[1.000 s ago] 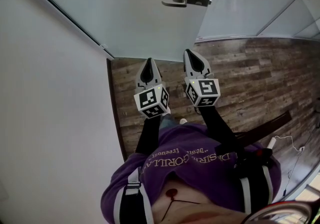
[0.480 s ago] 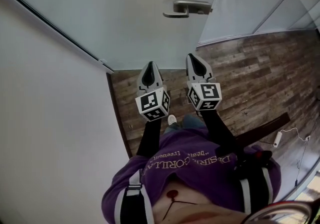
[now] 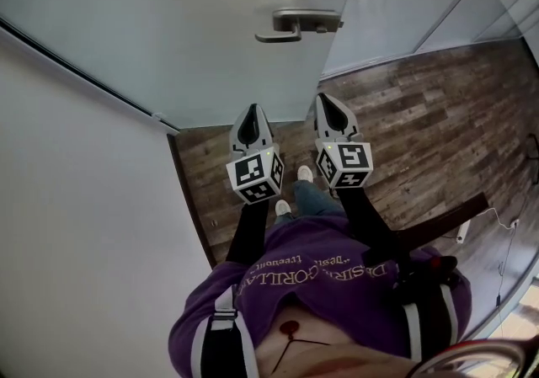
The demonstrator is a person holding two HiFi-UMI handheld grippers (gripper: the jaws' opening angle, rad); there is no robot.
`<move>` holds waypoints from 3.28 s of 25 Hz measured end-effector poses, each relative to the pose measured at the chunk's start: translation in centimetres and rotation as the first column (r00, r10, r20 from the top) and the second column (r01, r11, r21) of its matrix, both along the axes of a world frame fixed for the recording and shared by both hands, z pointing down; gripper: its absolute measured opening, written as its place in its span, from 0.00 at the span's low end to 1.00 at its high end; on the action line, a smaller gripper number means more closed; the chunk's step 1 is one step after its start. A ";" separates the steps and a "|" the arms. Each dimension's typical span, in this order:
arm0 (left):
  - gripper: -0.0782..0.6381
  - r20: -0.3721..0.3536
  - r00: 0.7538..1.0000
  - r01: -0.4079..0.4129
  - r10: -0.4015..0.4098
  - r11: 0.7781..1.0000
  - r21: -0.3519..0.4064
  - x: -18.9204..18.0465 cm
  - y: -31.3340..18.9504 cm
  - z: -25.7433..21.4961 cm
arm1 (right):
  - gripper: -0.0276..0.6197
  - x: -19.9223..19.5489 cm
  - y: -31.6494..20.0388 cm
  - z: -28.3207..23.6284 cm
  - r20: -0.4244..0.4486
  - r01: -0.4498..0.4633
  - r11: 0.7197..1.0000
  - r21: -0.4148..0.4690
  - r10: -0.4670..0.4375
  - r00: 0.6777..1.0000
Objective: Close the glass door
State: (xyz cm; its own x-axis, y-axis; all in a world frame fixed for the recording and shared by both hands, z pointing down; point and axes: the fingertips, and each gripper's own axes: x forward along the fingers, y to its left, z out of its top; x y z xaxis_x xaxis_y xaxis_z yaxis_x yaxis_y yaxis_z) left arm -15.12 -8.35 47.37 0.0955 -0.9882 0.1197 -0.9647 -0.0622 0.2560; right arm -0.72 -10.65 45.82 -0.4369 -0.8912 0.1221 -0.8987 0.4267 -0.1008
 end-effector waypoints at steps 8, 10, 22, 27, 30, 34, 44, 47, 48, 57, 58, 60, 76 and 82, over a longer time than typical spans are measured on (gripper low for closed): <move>0.11 0.063 0.997 0.039 -0.043 0.997 0.062 1.1 -7.0 -2.4 | 0.04 1.8 -7.2 -0.9 -0.002 0.014 1.000 0.000 -0.014 1.000; 0.11 0.089 0.994 0.056 -0.064 0.995 0.087 1.3 -8.5 -3.0 | 0.04 2.2 -8.8 -0.9 0.000 0.019 1.000 -0.002 -0.019 1.000; 0.11 0.171 0.984 0.037 -0.050 0.996 0.078 2.6 -13.9 -2.7 | 0.04 3.7 -14.4 -0.2 0.007 0.073 0.997 -0.024 -0.073 0.997; 0.16 0.286 0.957 0.020 -0.041 0.997 0.077 2.3 -14.9 -3.2 | 0.04 4.0 -14.8 0.5 0.016 0.080 0.996 -0.045 -0.080 0.997; 0.22 0.383 0.923 -0.053 0.030 0.997 0.050 3.1 -15.7 -3.7 | 0.04 3.9 -15.0 0.7 0.017 0.080 0.996 -0.050 -0.080 0.997; 0.32 0.569 0.813 -0.172 0.126 0.985 0.027 4.1 -16.9 -3.6 | 0.04 3.9 -15.3 0.3 0.018 0.058 0.997 -0.046 -0.057 0.998; 0.39 0.850 0.259 -0.397 0.460 0.853 -0.340 5.7 -19.0 -0.4 | 0.04 4.0 -15.3 -0.6 0.020 -0.025 0.999 -0.034 0.026 0.999; 0.39 0.845 0.110 -0.360 0.523 0.813 -0.457 5.3 -19.8 1.2 | 0.04 4.0 -15.4 -0.4 0.023 -0.039 0.999 -0.034 0.040 0.999; 0.39 0.836 0.066 -0.348 0.544 0.798 -0.492 5.2 -20.1 1.7 | 0.04 3.9 -15.4 -0.4 0.023 -0.043 0.998 -0.034 0.044 0.999; 0.38 0.714 -0.159 -0.356 0.682 0.635 -0.686 7.1 -20.5 5.0 | 0.04 3.3 -15.9 -0.4 0.015 -0.066 0.997 -0.034 0.066 0.998; 0.38 0.706 -0.155 -0.368 0.691 0.623 -0.690 7.6 -20.4 5.2 | 0.04 3.4 -15.9 -0.3 0.012 -0.071 0.997 -0.034 0.071 0.997; 0.38 0.703 -0.162 -0.367 0.692 0.619 -0.694 8.1 -20.5 5.6 | 0.04 3.5 -16.0 -0.1 0.009 -0.081 0.996 -0.032 0.082 0.997; 0.15 0.692 -0.215 -0.328 0.689 0.617 -0.716 8.3 -21.8 6.1 | 0.04 4.3 -15.9 0.3 -0.004 -0.105 0.994 -0.032 0.105 0.994; 0.14 0.704 -0.203 -0.315 0.681 0.635 -0.705 8.3 -22.3 6.2 | 0.04 3.9 -15.9 0.5 -0.004 -0.098 0.995 -0.032 0.098 0.995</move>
State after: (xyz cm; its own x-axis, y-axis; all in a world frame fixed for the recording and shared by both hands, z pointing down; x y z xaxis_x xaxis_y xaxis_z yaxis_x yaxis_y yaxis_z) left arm -6.85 -30.62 53.61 0.1809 -0.6064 0.7743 -0.0216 -0.7896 -0.6133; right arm 3.14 -26.58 46.27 -0.3471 -0.9254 0.1521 -0.9364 0.3330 -0.1107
